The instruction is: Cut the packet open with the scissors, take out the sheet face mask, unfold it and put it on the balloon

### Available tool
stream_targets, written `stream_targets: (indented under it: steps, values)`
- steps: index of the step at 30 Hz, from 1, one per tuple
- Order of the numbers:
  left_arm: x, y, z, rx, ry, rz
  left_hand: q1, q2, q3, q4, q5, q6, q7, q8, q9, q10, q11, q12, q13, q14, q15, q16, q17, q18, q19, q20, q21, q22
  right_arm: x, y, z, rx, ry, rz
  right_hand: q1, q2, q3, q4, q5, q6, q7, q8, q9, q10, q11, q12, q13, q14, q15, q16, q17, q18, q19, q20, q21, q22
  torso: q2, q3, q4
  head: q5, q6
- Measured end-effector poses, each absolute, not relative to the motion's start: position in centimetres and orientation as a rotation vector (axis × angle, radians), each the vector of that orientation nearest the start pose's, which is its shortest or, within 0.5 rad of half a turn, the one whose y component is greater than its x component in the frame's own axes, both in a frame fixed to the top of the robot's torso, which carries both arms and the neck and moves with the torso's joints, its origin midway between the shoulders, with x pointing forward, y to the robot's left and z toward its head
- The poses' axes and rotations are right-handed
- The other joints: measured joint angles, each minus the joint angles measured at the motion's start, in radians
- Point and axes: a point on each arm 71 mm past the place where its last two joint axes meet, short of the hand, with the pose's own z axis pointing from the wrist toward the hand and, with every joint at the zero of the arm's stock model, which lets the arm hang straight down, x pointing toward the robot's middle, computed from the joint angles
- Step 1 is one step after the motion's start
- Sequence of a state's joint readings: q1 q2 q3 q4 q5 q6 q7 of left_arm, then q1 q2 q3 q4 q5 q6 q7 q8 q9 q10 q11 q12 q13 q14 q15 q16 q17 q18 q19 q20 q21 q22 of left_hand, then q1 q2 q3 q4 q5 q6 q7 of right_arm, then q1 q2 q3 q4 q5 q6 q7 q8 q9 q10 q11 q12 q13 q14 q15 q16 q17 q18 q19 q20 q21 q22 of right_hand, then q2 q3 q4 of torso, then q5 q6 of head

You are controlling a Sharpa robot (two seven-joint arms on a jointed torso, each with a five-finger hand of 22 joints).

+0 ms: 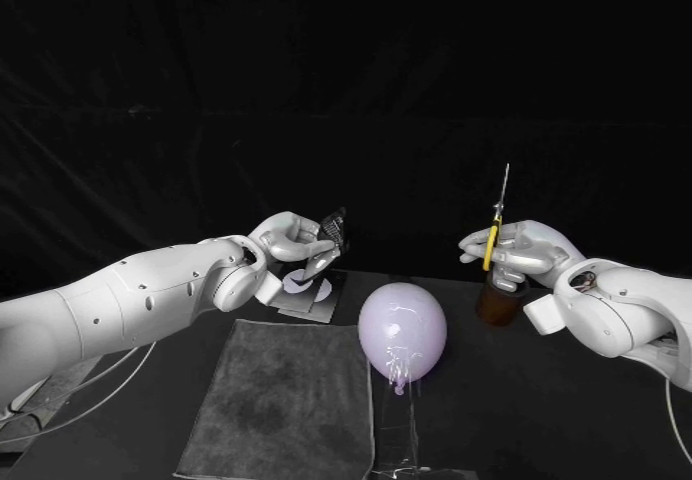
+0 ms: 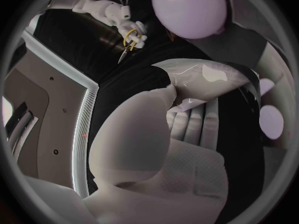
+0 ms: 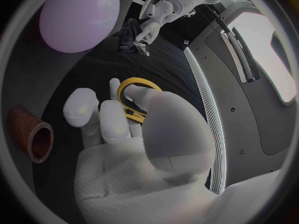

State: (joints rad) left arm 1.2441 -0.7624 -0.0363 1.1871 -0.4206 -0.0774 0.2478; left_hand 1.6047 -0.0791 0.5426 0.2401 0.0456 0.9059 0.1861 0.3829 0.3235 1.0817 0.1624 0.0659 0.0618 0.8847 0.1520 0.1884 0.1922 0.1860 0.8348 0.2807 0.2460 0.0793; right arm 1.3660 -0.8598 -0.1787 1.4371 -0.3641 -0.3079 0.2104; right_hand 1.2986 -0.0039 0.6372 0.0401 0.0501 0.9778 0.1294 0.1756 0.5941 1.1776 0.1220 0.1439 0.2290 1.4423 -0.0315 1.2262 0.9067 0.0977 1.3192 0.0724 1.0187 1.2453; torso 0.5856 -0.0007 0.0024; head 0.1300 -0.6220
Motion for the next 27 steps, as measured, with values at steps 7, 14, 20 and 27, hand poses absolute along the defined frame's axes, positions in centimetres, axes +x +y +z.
stream_targets:
  steps: [7,14,20,27]
  values:
    - [54.1,23.0,-17.6,-0.857,1.731,-1.556,-0.017,0.007,0.000,0.000,0.000,0.000,0.000,0.004,0.006,0.007,-0.007,0.000,0.000,0.034,-0.008,0.009,0.008,0.000,0.027,-0.009,0.015,0.004,51.8,-23.3,-15.4,0.701,1.577,1.245,-0.001,0.000,0.005,-0.005,0.000,-0.022,0.022,-0.017,-0.006,0.005,0.005,-0.068,-0.040,-0.015,0.018,-0.031,-0.041,0.004,-0.019,0.019,-0.050,-0.025,0.001,0.0003,0.0008,-0.032,0.018]
    - [53.7,20.5,-16.8,-0.901,1.776,-1.748,-0.027,0.017,-0.002,-0.011,0.000,-0.001,0.000,0.011,0.007,0.024,-0.009,0.000,0.001,0.059,-0.017,0.019,0.018,-0.001,0.066,-0.026,0.035,0.011,51.9,-21.6,-15.1,0.670,1.551,1.305,-0.008,0.008,0.013,-0.007,0.000,-0.037,0.036,-0.034,-0.015,0.008,0.008,-0.081,-0.078,-0.019,0.028,-0.039,-0.053,0.011,-0.032,0.025,-0.066,-0.036,0.002,0.0012,0.0011,-0.065,0.024]
    - [53.5,18.9,-16.4,-0.907,1.800,-1.844,-0.039,0.018,-0.006,-0.023,-0.002,-0.001,0.000,0.011,0.008,0.043,-0.014,0.000,0.002,0.080,-0.024,0.024,0.027,-0.001,0.098,-0.045,0.049,0.016,51.6,-20.2,-15.0,0.652,1.539,1.350,-0.022,-0.013,-0.003,-0.023,0.000,-0.040,0.040,-0.038,-0.018,0.003,0.003,-0.083,-0.099,-0.013,0.033,-0.036,-0.036,0.010,-0.026,0.031,-0.064,-0.030,0.002,0.0015,0.0009,-0.090,0.026]
    - [53.5,17.8,-15.6,-0.893,1.814,-1.902,-0.039,0.018,-0.007,-0.032,-0.002,-0.001,0.000,0.011,0.008,0.052,-0.016,0.000,0.002,0.086,-0.029,0.031,0.032,-0.001,0.109,-0.048,0.055,0.016,51.4,-19.1,-14.9,0.653,1.534,1.381,-0.057,-0.109,-0.069,-0.018,0.000,-0.048,0.041,-0.054,-0.033,0.015,-0.017,-0.083,-0.125,-0.006,0.041,-0.020,-0.011,0.010,-0.017,0.039,-0.049,-0.017,0.001,0.0017,0.0017,-0.124,0.033]
